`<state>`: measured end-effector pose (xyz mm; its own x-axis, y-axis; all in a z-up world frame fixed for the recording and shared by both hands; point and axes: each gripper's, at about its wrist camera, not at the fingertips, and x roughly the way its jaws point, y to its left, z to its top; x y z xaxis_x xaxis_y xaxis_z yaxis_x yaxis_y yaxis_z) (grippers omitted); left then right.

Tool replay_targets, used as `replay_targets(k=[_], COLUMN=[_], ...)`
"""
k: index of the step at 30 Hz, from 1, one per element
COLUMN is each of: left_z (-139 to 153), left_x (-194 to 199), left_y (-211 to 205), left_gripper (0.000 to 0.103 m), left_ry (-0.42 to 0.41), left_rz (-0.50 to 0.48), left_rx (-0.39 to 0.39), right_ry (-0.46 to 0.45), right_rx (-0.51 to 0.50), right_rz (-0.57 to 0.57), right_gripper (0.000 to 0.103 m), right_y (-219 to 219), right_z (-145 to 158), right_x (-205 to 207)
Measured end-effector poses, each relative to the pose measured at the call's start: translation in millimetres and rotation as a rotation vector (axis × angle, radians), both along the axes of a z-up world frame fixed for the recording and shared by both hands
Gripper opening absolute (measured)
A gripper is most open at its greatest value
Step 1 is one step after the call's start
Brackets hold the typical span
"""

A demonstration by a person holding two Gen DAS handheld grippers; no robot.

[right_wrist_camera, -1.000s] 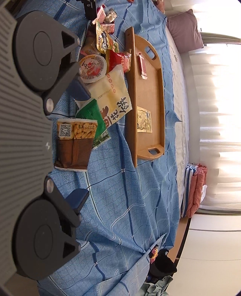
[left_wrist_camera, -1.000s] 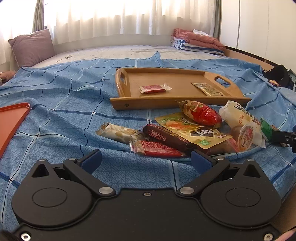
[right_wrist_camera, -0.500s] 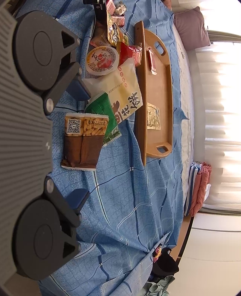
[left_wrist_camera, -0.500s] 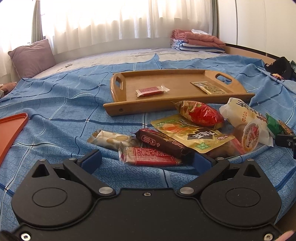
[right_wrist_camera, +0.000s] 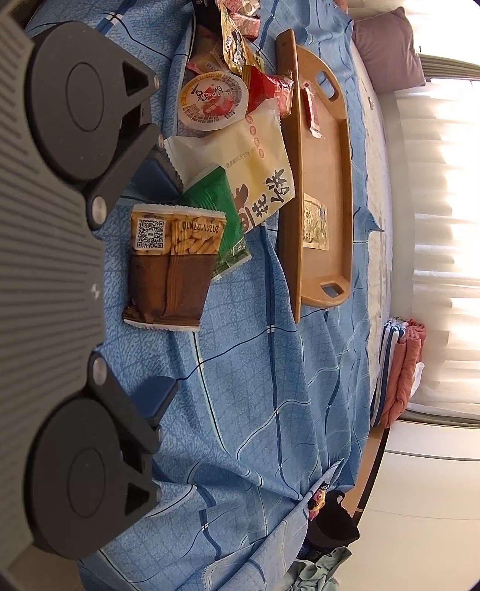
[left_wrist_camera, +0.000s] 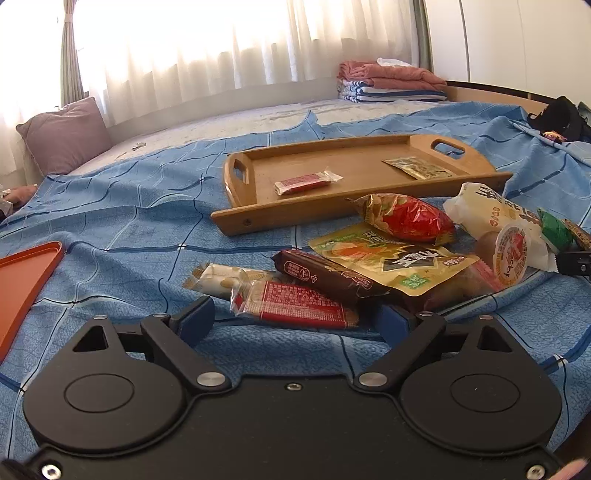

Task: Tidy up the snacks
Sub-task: 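Grasp the second red cake bar with the left gripper while the right grasps the brown biscuit pack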

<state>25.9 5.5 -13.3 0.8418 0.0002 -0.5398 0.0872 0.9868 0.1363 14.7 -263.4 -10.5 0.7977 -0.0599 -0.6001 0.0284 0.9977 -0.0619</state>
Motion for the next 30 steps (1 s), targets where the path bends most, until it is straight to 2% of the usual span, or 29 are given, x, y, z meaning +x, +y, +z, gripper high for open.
replay_targets(k=[4,9,13,14,15,17,21,25,30], left_z=[3,1,-1,-1,-2,-1,2,6,12], left_x=[-2,6,13,14,15,14,7,-2,-17], left_y=[6,-2,-6,-6,-6,-6,-5,-6,-2], left_gripper=[0.088,0.089,0.087,0.085,0.079,0.075,0.061,0.060,0.060], left_ry=[-0.014,-0.037,-0.026,-0.020,-0.012,-0.002,-0.007,-0.009,-0.009], left_rz=[0.009,-0.025,-0.041,-0.046,-0.047,-0.040,-0.030,-0.039,-0.034], left_rx=[0.023,0.089,0.064,0.053,0.038,0.010,-0.003,0.013,0.000], right_ry=[0.005,0.008,0.013,0.016,0.020,0.024,0.029,0.031,0.023], right_rx=[-0.006,0.003,0.005,0.009,0.015,0.026,0.036,0.068,0.071], right_rz=[0.001,0.001,0.001,0.001,0.001,-0.002,-0.004,-0.006,0.001], right_gripper=[0.103,0.103,0.103,0.103,0.103,0.103,0.102,0.091,0.080], right_y=[1,3,3,3,2,1,1,4,10], right_z=[0,-1,-2,-2,-3,-4,-3,3,7], right_x=[2,5,7,7,8,9,8,5,0])
